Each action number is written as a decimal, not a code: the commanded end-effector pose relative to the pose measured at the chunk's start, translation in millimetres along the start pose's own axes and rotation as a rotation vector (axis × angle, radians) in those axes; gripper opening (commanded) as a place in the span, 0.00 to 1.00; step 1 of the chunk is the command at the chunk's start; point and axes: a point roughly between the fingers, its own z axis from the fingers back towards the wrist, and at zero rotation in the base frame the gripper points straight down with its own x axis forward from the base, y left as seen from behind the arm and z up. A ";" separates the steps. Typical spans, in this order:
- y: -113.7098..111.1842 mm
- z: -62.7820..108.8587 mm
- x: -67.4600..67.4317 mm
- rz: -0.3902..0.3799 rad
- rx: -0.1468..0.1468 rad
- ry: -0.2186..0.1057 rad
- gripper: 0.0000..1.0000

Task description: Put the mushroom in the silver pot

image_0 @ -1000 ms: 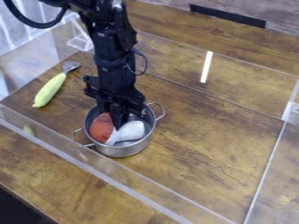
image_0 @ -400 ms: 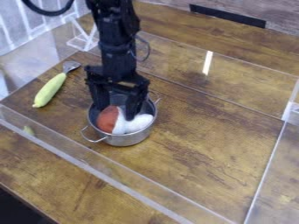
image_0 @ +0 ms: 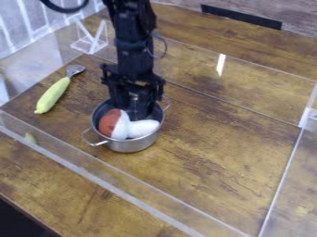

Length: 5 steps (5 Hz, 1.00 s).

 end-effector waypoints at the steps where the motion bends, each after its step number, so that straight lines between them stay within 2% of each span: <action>1: -4.6 40.1 9.4 0.024 -0.006 -0.087 1.00; 2: -8.7 65.2 8.2 0.056 -0.013 -0.114 1.00; 3: -13.7 66.7 10.0 0.081 -0.015 -0.111 1.00; 5: -10.7 63.8 24.8 0.159 -0.001 -0.085 1.00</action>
